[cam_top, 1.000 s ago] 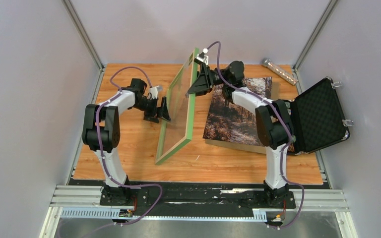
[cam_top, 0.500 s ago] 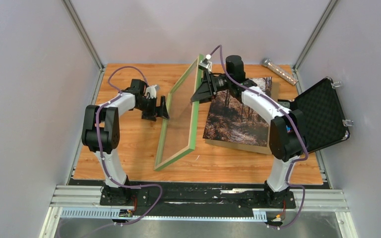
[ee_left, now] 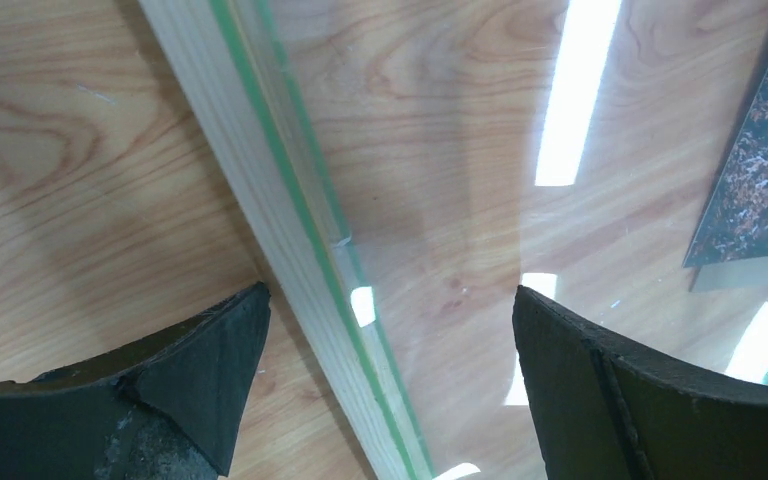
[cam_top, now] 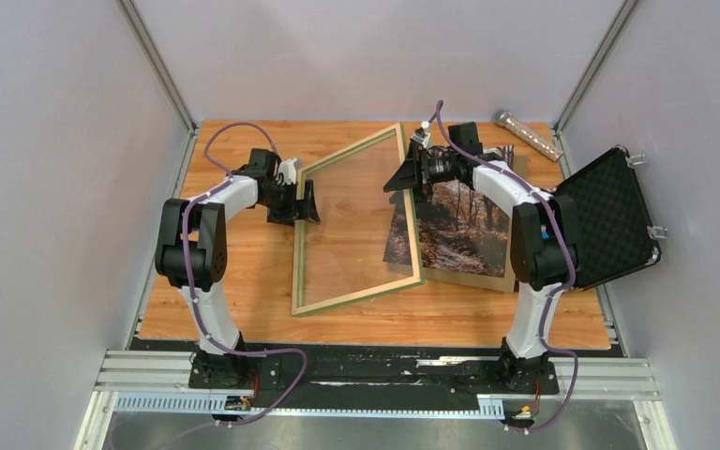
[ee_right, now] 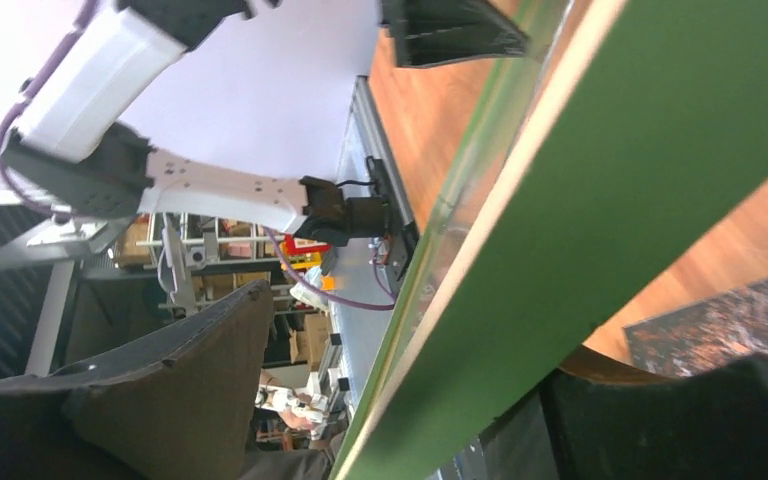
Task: Put the photo into the frame
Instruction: Adjust the photo frame at the center of the board.
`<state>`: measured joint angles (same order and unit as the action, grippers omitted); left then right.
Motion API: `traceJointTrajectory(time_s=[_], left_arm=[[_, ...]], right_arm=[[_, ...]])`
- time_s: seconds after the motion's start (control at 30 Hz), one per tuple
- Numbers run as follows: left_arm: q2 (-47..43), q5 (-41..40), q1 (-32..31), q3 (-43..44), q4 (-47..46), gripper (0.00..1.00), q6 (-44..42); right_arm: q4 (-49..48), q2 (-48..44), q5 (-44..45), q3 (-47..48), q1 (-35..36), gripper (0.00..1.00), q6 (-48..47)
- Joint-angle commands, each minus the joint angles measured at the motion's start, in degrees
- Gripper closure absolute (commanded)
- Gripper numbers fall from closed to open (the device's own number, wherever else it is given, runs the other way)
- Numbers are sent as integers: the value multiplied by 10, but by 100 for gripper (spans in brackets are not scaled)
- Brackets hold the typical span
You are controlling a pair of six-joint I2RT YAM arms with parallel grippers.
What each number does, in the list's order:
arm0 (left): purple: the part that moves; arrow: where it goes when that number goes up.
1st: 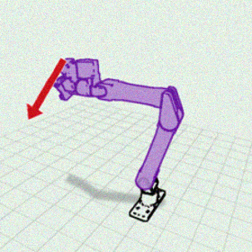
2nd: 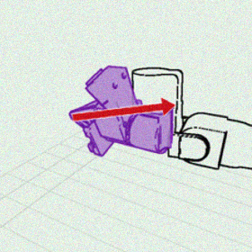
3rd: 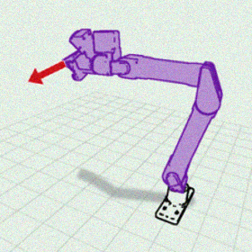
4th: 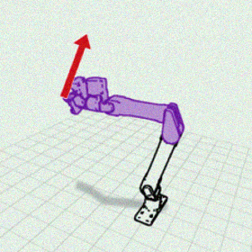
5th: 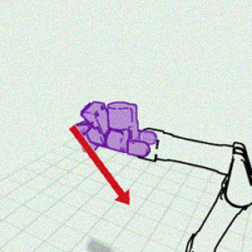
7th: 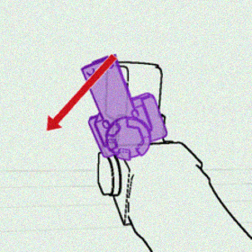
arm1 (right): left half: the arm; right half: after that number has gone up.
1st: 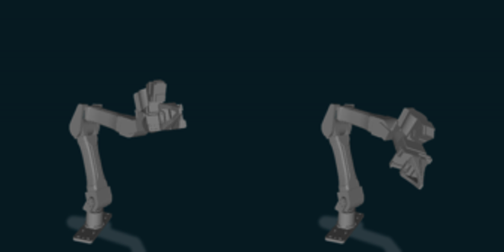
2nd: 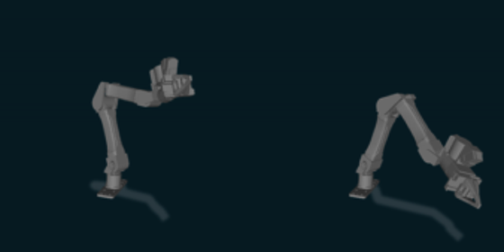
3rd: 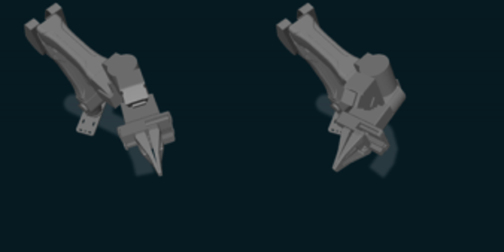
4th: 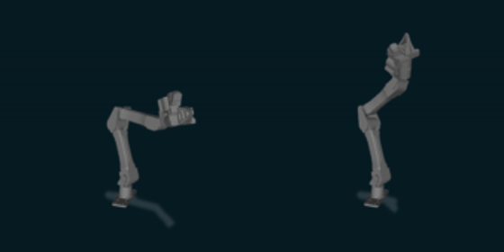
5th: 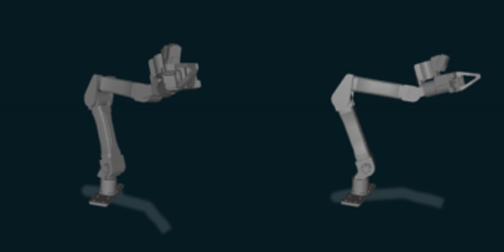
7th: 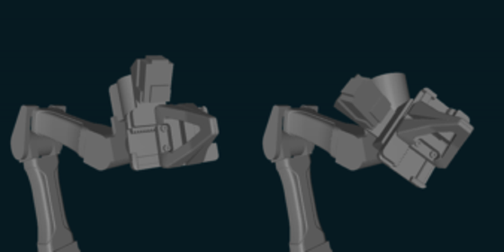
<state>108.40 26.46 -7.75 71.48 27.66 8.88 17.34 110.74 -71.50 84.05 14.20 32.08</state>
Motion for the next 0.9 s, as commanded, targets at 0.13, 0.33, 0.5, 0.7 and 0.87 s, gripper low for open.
traceJointTrajectory(time_s=[0.13,0.33,0.5,0.7,0.87], left_arm=[[-21,-90,22,-40,-29,0,29],[-13,-85,33,-51,-35,0,37],[0,-86,32,-59,-44,0,45],[13,-77,32,-52,-42,0,50],[15,-78,32,-51,-44,0,53]], right_arm=[[158,112,93,116,-25,31,-98],[230,161,86,142,-40,31,-156],[338,197,89,168,-71,30,-250],[464,232,100,193,-92,29,-372],[529,232,103,162,-91,28,-450]])
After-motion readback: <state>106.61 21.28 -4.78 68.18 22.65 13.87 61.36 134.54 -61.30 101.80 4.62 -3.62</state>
